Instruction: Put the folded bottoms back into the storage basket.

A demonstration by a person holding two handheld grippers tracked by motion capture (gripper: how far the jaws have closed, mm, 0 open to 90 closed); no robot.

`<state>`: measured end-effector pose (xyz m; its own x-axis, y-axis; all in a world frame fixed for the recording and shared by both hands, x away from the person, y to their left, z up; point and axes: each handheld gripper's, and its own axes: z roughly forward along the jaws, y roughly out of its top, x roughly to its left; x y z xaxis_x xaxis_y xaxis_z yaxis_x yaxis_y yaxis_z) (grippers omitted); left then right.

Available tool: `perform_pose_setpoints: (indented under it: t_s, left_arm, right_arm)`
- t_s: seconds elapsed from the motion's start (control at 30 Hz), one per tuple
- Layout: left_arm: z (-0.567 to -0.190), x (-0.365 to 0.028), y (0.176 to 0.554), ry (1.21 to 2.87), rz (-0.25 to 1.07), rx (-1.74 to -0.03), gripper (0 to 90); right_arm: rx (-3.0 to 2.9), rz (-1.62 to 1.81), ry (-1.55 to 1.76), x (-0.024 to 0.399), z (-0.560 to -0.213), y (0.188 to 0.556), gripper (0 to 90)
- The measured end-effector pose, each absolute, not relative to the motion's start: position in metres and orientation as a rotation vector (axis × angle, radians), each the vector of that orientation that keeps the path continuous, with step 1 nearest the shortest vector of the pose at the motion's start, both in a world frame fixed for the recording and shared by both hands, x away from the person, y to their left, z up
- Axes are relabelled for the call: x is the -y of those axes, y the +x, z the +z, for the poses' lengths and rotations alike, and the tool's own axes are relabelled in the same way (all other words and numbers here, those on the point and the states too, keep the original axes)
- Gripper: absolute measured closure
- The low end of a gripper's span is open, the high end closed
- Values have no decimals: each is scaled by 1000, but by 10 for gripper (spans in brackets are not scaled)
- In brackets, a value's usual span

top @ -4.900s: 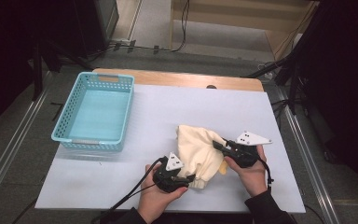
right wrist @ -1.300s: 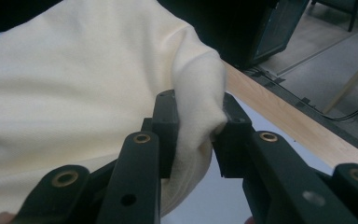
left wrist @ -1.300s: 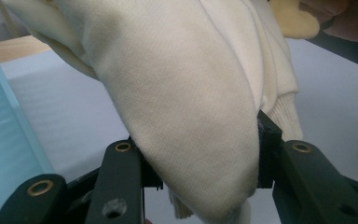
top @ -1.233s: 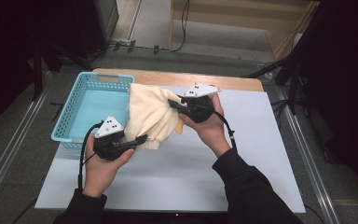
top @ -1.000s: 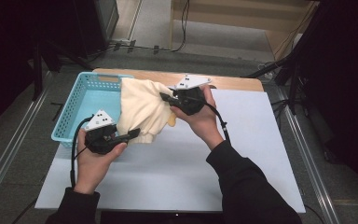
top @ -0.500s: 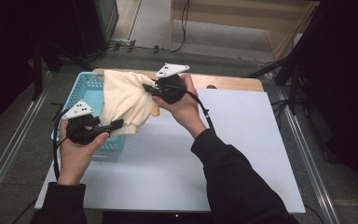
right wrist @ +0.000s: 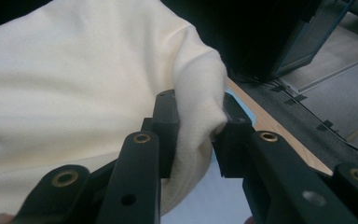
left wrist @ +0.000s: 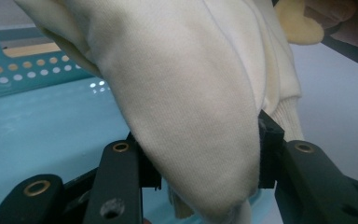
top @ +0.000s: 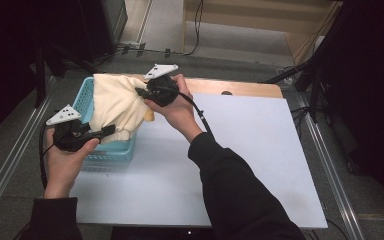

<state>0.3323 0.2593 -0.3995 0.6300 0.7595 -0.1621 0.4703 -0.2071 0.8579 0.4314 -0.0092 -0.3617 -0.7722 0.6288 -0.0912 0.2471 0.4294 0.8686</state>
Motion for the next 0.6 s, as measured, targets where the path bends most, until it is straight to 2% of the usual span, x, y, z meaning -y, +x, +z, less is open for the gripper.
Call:
perform_pose_setpoints:
  t_s: [0.6]
  left_arm:
    - [-421,-296,356,1849,339,-1144,550]
  right_arm:
    - [-2322,1253,746,-43,-383,463,706]
